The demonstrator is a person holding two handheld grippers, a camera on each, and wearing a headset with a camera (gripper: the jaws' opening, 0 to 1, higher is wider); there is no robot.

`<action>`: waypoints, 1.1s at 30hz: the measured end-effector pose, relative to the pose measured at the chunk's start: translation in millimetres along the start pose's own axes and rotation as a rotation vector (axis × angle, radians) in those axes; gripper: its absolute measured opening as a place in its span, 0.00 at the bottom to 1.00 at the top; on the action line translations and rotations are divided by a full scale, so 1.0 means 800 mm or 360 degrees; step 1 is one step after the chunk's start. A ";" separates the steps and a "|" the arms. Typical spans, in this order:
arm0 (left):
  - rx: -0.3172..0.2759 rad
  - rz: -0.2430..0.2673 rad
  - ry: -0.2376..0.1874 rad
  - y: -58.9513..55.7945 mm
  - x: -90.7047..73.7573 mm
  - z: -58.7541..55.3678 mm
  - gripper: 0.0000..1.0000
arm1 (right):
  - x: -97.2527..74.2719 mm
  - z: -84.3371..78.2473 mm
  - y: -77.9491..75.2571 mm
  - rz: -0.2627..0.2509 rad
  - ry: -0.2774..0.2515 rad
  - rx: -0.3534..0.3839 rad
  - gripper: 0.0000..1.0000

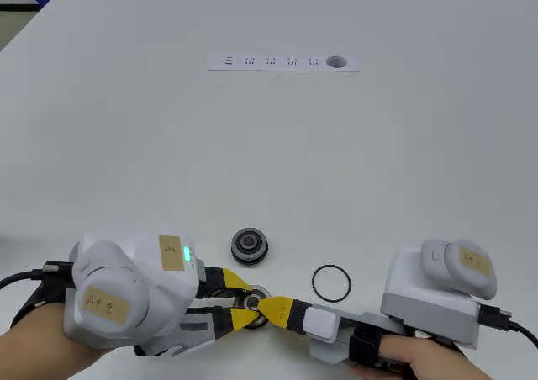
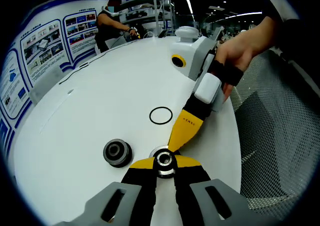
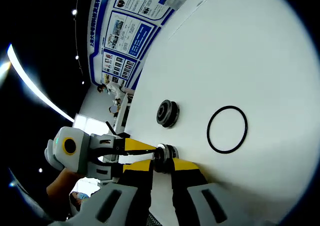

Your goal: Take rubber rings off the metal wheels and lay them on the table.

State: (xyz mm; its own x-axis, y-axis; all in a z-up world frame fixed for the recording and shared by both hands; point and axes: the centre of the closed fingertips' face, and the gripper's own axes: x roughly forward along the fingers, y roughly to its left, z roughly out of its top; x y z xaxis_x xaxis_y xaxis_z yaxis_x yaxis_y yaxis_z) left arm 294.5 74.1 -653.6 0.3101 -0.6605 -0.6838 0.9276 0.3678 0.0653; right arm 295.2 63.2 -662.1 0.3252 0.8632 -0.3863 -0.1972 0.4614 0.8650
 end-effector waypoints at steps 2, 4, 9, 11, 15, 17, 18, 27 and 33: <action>0.0003 -0.0003 0.0003 0.000 0.000 0.000 0.13 | -0.001 0.000 0.001 0.0016 -0.0011 0.0021 0.15; 0.0005 -0.0005 0.0006 0.000 0.000 0.000 0.13 | -0.002 0.001 0.000 0.0021 -0.0018 0.0026 0.13; 0.0008 -0.0006 0.0010 0.000 0.000 0.000 0.13 | -0.004 0.003 0.000 0.0034 -0.0032 0.0051 0.11; 0.0009 -0.0006 0.0012 0.000 0.000 0.000 0.13 | -0.004 0.003 -0.001 0.0030 -0.0029 0.0046 0.11; 0.0010 -0.0005 0.0015 0.000 0.000 0.000 0.13 | -0.004 0.003 -0.007 -0.0005 -0.0032 0.0033 0.05; 0.0008 -0.0004 0.0014 0.000 0.000 0.000 0.13 | -0.004 0.003 -0.006 0.0003 -0.0035 0.0041 0.05; 0.0008 -0.0004 0.0014 0.000 0.000 0.000 0.13 | -0.004 0.003 -0.006 0.0001 -0.0033 0.0036 0.05; 0.0010 -0.0006 0.0014 0.000 -0.001 0.001 0.13 | -0.005 0.005 -0.004 0.0001 -0.0038 0.0023 0.02; 0.0002 -0.0005 0.0017 0.000 0.000 0.000 0.13 | -0.006 0.005 -0.003 -0.0026 -0.0042 0.0025 0.02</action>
State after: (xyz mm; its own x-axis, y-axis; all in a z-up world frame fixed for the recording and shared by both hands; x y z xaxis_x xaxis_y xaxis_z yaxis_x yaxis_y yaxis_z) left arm 294.3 74.0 -653.2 0.3051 -0.6547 -0.6916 0.9287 0.3652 0.0640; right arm 297.6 57.3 -661.0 0.3528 0.8497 -0.3918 -0.1772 0.4718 0.8637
